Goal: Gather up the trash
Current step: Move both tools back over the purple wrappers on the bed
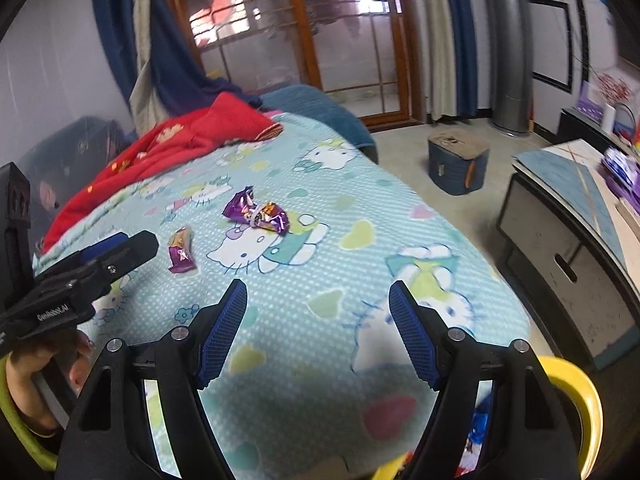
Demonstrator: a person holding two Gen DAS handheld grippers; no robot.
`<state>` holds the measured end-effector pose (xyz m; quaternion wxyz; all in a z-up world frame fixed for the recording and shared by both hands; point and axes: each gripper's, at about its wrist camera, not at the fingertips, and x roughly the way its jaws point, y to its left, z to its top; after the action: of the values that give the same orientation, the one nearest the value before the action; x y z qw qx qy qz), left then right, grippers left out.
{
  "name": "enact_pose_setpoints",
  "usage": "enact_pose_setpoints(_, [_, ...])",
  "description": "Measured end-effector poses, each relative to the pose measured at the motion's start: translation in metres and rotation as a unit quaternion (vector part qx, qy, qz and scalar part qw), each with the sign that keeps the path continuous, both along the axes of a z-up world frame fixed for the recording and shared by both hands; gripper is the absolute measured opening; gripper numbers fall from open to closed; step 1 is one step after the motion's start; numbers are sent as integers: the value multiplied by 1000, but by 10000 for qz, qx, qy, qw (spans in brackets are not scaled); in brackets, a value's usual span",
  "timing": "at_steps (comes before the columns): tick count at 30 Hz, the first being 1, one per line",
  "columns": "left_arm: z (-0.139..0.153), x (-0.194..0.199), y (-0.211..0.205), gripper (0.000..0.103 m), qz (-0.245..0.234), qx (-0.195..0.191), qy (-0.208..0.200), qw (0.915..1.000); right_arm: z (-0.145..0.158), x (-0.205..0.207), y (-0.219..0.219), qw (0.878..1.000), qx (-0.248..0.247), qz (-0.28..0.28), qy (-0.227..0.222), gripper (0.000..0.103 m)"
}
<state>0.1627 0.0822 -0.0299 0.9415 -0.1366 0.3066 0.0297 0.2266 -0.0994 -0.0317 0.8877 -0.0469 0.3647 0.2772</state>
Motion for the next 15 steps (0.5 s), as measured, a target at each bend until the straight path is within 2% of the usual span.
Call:
enact_pose_setpoints(7, [-15,4,37,91,313,-659,196,9971,-12,34,48,9971,-550,519,-89,71])
enact_pose_setpoints(12, [-23,10,51,72,356,-1039,299,9935,-24,56,81,9917,-819,985,-71,70])
enact_pose_setpoints(15, [-29,15,56,64,348,-1278,398,9904,-34,71,101,9874,-1016,1210,-44,62])
